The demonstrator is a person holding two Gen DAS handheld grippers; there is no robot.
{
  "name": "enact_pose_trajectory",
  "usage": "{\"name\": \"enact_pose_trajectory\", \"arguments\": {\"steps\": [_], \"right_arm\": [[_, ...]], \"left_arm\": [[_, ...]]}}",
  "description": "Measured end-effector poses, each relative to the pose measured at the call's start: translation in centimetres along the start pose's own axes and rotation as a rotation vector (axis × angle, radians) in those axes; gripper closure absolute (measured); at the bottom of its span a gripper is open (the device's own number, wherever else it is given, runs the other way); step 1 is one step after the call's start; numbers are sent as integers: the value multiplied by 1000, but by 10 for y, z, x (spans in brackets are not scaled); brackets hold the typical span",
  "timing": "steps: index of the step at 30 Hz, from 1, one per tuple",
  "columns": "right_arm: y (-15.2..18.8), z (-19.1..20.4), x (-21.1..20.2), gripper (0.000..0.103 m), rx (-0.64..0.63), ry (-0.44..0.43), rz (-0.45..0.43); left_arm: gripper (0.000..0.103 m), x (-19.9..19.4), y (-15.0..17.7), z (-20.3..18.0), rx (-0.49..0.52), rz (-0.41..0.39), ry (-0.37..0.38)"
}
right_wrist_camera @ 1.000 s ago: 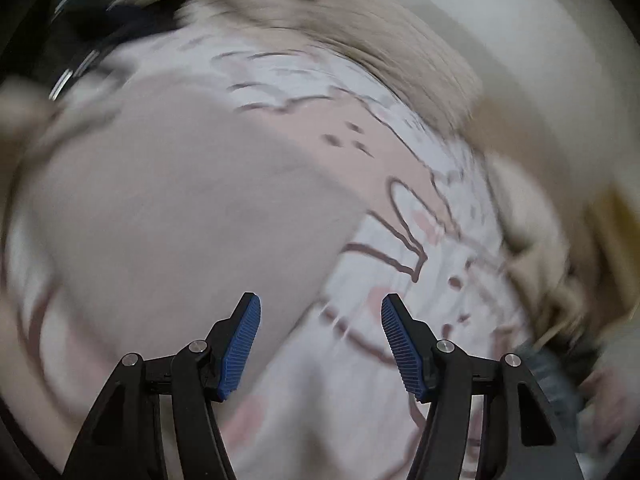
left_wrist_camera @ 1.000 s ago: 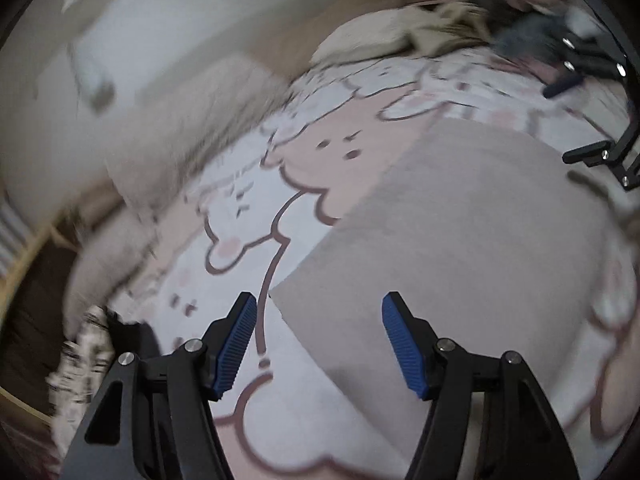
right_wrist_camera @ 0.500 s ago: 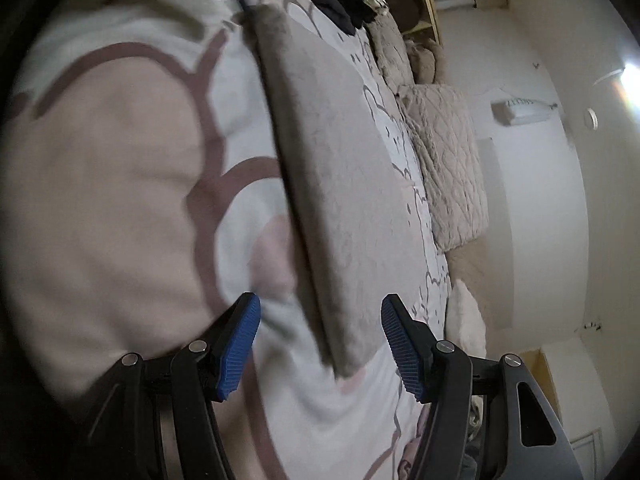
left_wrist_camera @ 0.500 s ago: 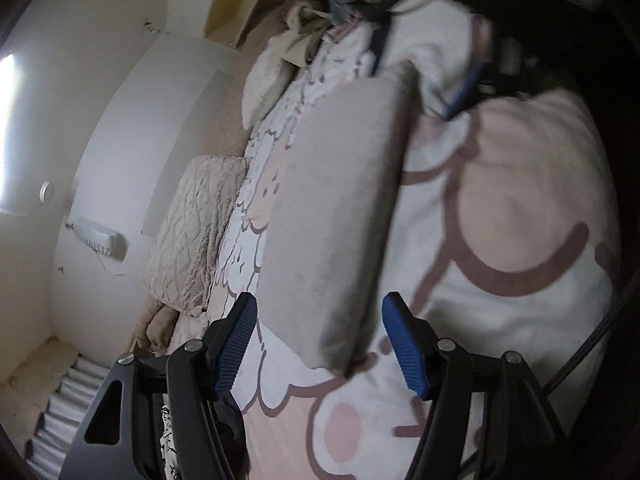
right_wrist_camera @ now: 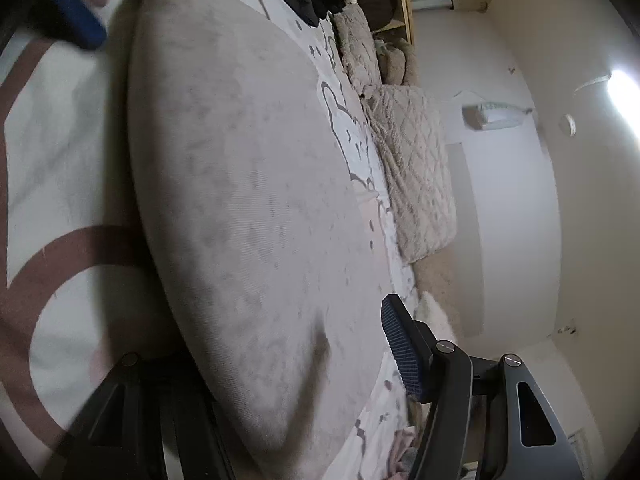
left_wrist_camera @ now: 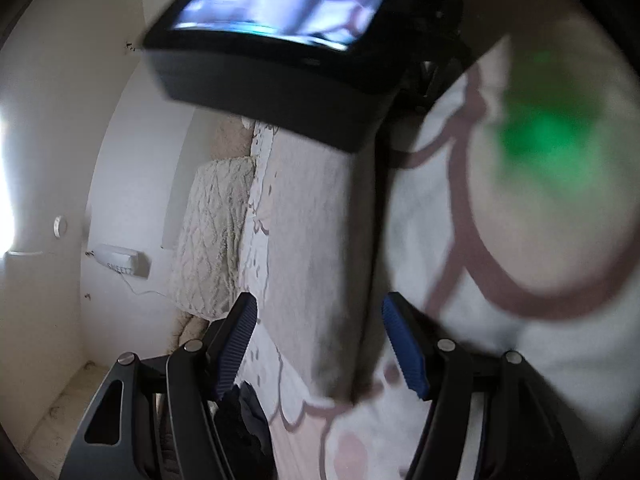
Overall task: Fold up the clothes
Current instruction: 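Slide both grippers under the folded sweatshirt's sides and grasp it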
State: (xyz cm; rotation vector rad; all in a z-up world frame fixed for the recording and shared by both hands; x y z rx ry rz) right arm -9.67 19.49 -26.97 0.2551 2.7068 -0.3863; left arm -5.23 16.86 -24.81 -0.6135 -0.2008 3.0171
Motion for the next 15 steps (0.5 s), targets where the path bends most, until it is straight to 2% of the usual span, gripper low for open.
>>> {"name": "enact_pose_trajectory", "arguments": {"steps": [5, 10, 15], "right_arm": [[2, -21, 0, 40, 180, -96, 6], [9, -19, 8, 40, 161, -89, 8], [35, -25, 5, 40, 153, -19, 1]], "left_arm": [[38, 27, -24, 7, 54, -10, -70], [35, 36, -24, 19, 50, -42, -98], [35, 40, -7, 29, 53, -28, -131]]}}
Point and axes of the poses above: each gripper's, at about its wrist camera, not at the fingertips, and x roughly the way its jaws point, z to its left, y to its underside, the point moved 9 cm from there along x, roughly the way its jaws point, and after that the axes turned 1 degree about y, right-handed, at the moved point
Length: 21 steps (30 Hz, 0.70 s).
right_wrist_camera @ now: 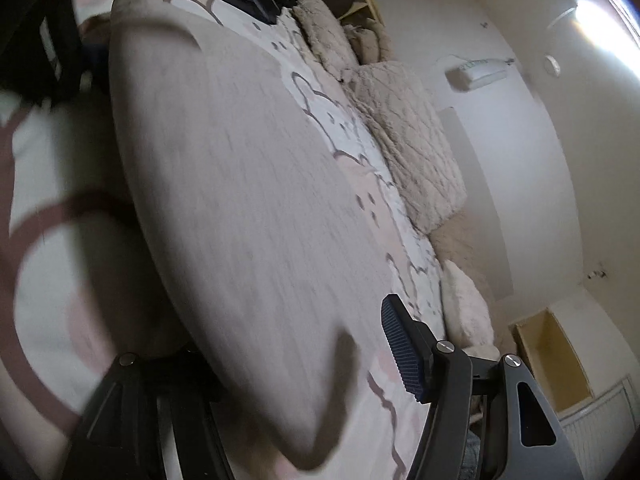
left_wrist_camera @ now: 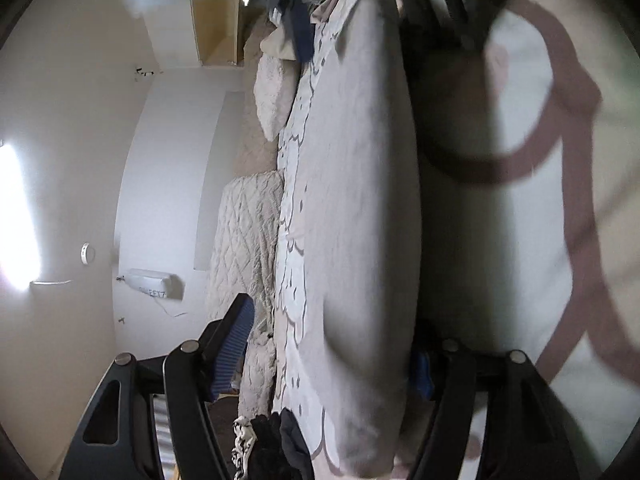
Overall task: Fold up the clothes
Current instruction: 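Slide both grippers under the folded sweatshirt's sides and grasp it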
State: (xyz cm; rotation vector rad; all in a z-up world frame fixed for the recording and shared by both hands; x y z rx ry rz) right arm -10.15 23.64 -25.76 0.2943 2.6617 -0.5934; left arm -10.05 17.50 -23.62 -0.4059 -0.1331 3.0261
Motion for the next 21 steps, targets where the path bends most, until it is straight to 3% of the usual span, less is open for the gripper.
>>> {"name": "enact_pose_trajectory", "arguments": {"steps": [8, 13, 21], "right_arm": [[11, 8, -19, 40, -161, 99, -97], [10, 20, -20, 40, -239, 108, -141], [6, 19, -14, 40, -264, 184, -75]], "left_arm": [[35, 5, 41, 10, 46, 71, -105], [35, 12, 72, 18, 50, 148, -121], [40, 20, 64, 8, 143, 96, -138]]}}
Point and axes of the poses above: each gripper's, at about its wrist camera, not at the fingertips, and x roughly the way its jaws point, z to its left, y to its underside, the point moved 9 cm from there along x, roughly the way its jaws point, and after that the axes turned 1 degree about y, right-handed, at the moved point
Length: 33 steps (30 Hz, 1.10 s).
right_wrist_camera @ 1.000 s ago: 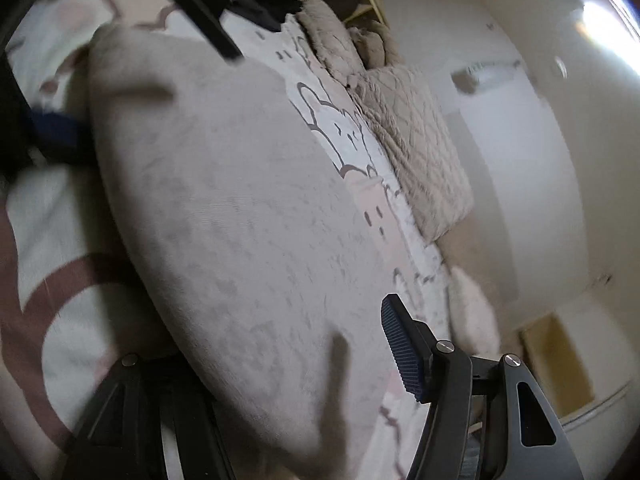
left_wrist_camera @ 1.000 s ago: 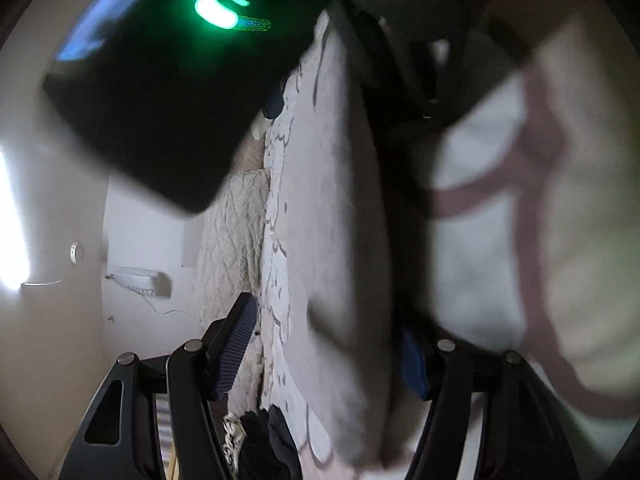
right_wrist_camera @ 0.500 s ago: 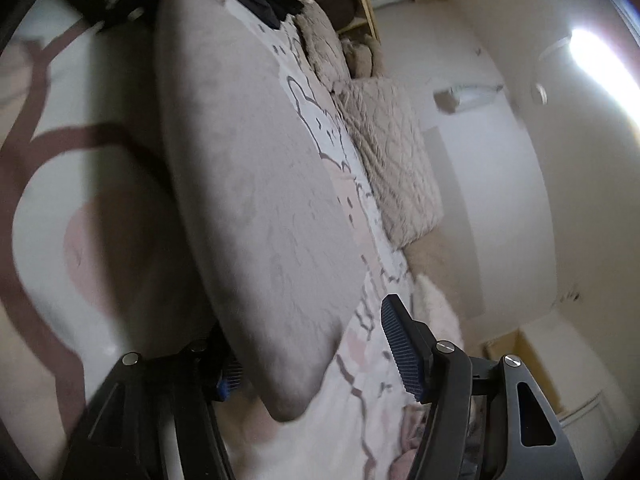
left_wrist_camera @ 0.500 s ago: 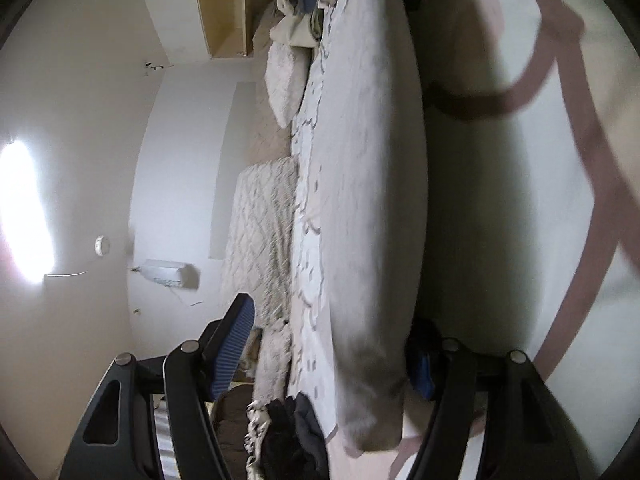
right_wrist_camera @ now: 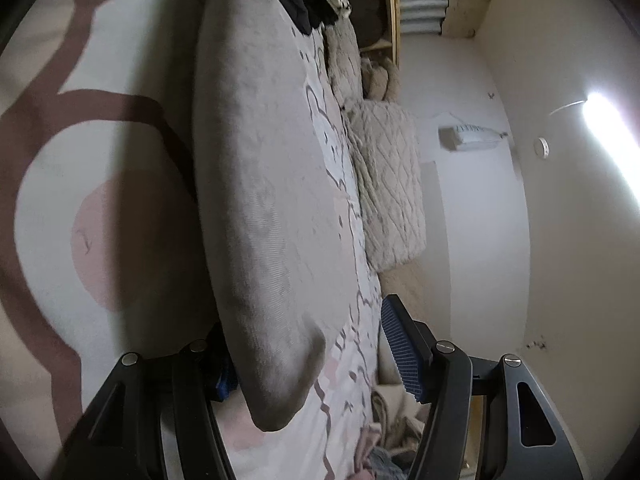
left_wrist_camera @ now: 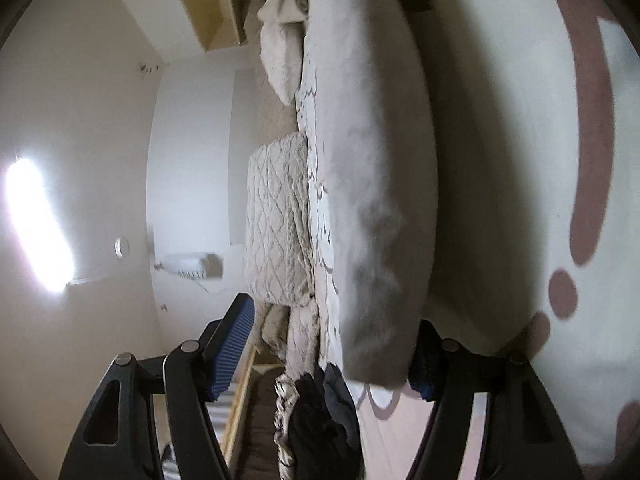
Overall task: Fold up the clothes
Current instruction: 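Slide both grippers under the folded sweatshirt's sides and grasp it, then lift the folded sweatshirt with both grippers and carry it to the shelf stack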
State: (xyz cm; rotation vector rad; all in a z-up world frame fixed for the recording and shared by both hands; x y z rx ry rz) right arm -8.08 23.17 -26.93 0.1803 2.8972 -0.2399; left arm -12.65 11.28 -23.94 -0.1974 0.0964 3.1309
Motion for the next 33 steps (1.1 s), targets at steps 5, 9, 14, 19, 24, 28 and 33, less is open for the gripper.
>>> {"name": "enact_pose_trajectory", "arguments": {"steps": [5, 9, 14, 19, 24, 28, 33], "right_arm": [[0, 4, 2, 52, -20, 39, 25], [2, 16, 14, 82, -26, -15, 63], [-2, 19, 18, 89, -74, -32, 31], [-4, 11, 15, 93, -170, -45, -21], [-19, -46, 25, 94, -222, -1, -72], [-52, -109, 39, 94, -221, 57, -101], [-134, -185, 57, 94, -183, 166, -186]], "left_arm": [[67, -1, -4, -13, 39, -30, 58], [71, 5, -5, -11, 24, -32, 85], [89, 5, -11, -15, 33, -33, 125], [92, 2, -15, -3, -20, -32, 204], [93, 19, -13, 53, -198, 38, 258], [93, 38, 13, 118, -261, 85, 176], [93, 71, 86, 194, -378, 195, 158]]}}
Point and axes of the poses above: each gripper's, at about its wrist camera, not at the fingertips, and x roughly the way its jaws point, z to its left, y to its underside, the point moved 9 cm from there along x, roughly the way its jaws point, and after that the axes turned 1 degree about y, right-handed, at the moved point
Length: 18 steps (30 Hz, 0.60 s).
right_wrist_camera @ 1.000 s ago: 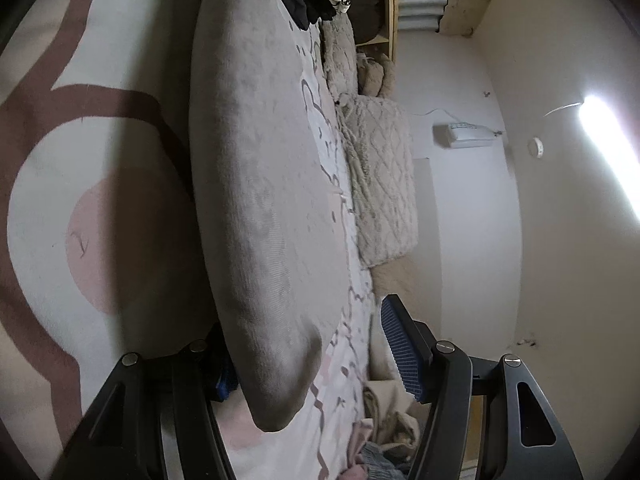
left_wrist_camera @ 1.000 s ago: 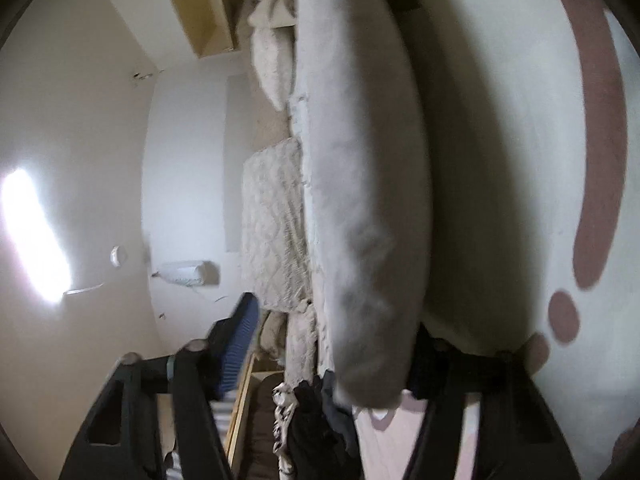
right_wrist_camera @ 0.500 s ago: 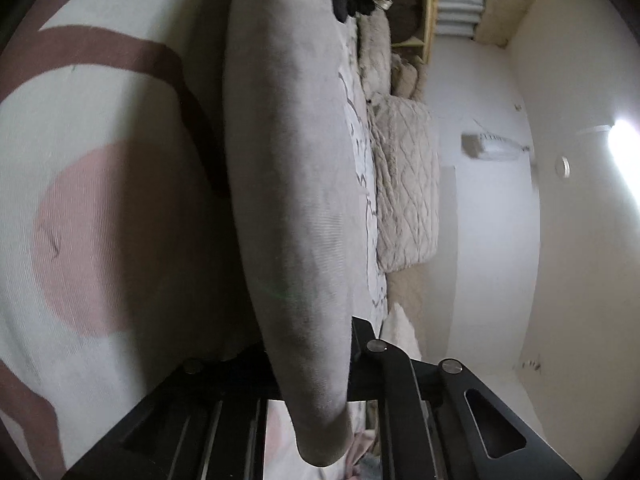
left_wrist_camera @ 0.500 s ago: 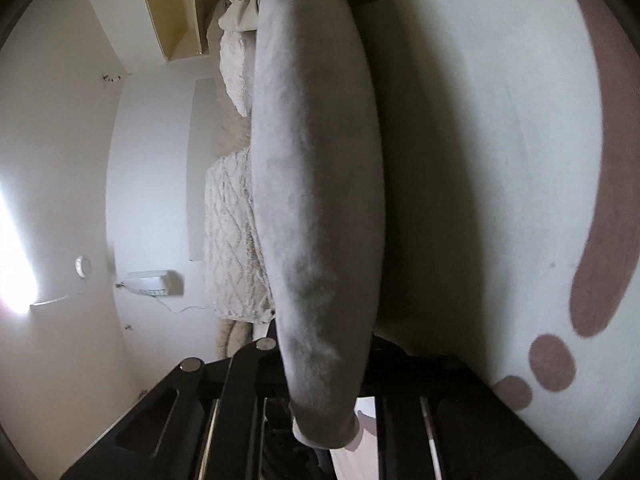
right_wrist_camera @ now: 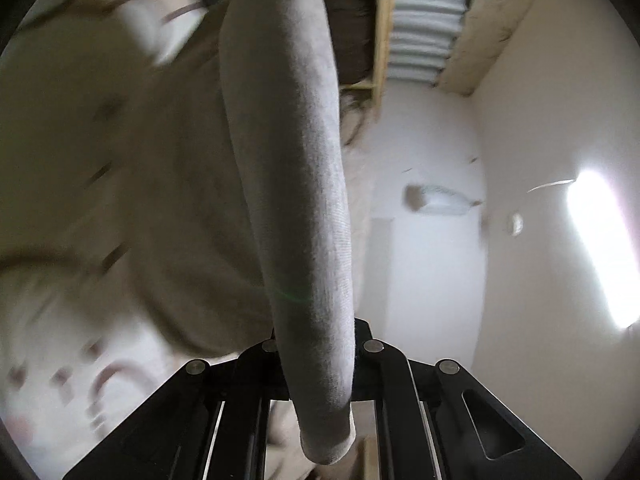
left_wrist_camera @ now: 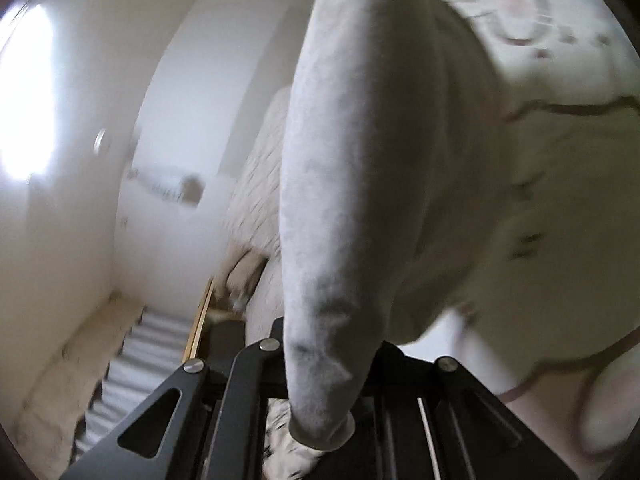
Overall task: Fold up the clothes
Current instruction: 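Lift the folded sweatshirt with both grippers and carry it to the shelf stack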
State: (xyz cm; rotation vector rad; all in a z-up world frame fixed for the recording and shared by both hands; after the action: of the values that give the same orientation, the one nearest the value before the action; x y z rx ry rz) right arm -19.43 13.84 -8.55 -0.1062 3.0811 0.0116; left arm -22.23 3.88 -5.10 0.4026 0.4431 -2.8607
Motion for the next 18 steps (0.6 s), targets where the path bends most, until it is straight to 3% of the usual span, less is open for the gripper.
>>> {"name": "enact_pose_trajectory", "arguments": {"steps": [6, 10, 12, 15, 18], "right_arm": [[-104, -80, 68, 94, 91, 127, -60], [-175, -130, 114, 94, 205, 210, -70], [-214, -144, 131, 94, 251, 251, -79], [-266, -135, 143, 94, 274, 273, -96], [-314, -77, 143, 94, 212, 224, -109]], "left_arm": [[93, 57, 60, 140, -64, 102, -142], [93, 91, 106, 235, -40, 94, -355], [93, 102, 132, 264, 0, 88, -442], [93, 116, 181, 266, 132, 93, -495], [89, 131, 244, 215, 273, 116, -385]]}}
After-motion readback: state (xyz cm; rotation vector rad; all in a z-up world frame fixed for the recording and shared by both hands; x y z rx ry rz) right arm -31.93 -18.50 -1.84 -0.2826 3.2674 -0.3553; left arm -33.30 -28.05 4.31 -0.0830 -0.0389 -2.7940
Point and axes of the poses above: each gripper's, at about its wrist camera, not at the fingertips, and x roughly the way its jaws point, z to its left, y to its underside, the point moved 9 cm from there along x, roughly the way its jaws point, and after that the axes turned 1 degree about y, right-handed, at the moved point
